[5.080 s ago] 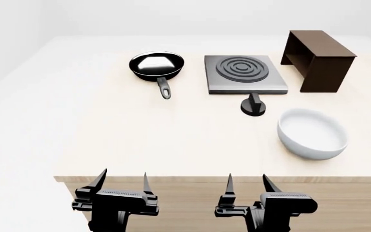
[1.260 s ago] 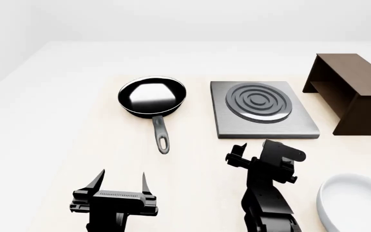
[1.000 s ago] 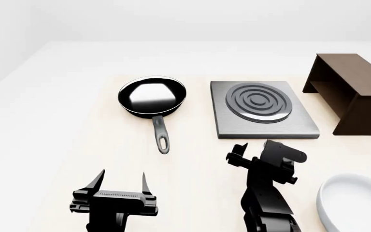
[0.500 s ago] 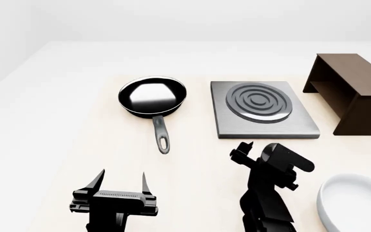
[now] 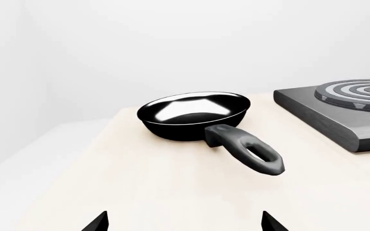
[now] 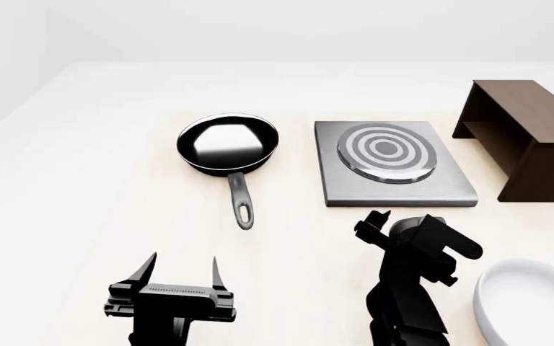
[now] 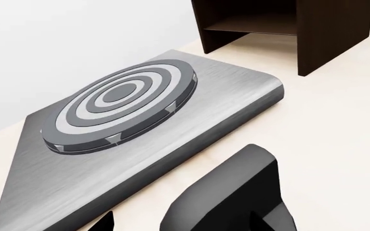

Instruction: Turn on the stove.

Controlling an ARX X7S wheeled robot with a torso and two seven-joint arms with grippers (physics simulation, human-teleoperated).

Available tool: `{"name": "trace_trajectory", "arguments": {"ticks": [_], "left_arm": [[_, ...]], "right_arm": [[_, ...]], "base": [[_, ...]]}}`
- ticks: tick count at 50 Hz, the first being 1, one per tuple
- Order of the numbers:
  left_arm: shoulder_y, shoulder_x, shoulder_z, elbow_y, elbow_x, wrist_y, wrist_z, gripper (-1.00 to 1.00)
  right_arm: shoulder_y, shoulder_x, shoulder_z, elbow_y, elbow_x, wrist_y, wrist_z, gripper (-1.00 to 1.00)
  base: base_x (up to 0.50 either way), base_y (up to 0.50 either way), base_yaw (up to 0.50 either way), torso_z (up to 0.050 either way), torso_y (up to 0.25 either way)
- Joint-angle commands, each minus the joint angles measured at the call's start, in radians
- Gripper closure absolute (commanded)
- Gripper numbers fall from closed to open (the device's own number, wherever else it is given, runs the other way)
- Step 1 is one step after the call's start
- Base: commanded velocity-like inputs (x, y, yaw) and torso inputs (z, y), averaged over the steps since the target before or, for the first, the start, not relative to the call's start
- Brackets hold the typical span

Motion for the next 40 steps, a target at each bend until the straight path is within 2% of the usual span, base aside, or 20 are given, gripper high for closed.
{"name": "trace_trajectory", "arguments": {"ticks": [1,13,17,20,27,32,39,40], "left_arm": [[0.004,0.003,-0.004,0.007,-0.009,0.019,0.013,-1.00],[0.004,0.000,0.002,0.011,-0.012,0.017,0.006,-1.00],[0.004,-0.002,0.003,0.014,-0.014,0.015,0.004,-1.00],[0.004,-0.003,0.004,0.016,-0.015,0.015,0.003,-1.00],[0.003,-0.005,0.007,0.013,-0.017,0.018,0.001,-1.00],[0.003,-0.007,0.009,0.014,-0.018,0.017,-0.002,-1.00],[0.001,-0.009,0.011,0.011,-0.021,0.020,-0.002,-1.00],[0.001,-0.009,0.012,0.011,-0.022,0.021,-0.002,-1.00]], "right_arm": [[-0.005,-0.002,0.000,-0.009,-0.008,-0.002,0.001,-1.00],[-0.017,0.003,-0.011,-0.031,0.001,0.004,0.017,-1.00],[-0.046,0.011,-0.017,-0.104,0.011,0.030,0.041,-1.00],[-0.103,0.022,-0.008,-0.245,0.027,0.059,0.103,-1.00],[-0.179,0.036,0.002,-0.352,0.056,0.066,0.135,-1.00],[-0.309,0.070,-0.045,-0.605,0.056,0.112,0.173,-1.00],[-0.403,0.143,-0.143,-0.917,-0.008,0.173,0.203,-1.00],[-0.451,0.175,-0.163,-1.040,-0.025,0.181,0.213,-1.00]], "base": [[0.00,0.00,0.00,0.000,0.000],[0.00,0.00,0.00,0.000,0.000],[0.00,0.00,0.00,0.000,0.000],[0.00,0.00,0.00,0.000,0.000],[0.00,0.00,0.00,0.000,0.000],[0.00,0.00,0.00,0.000,0.000],[0.00,0.00,0.00,0.000,0.000],[0.00,0.00,0.00,0.000,0.000]]}}
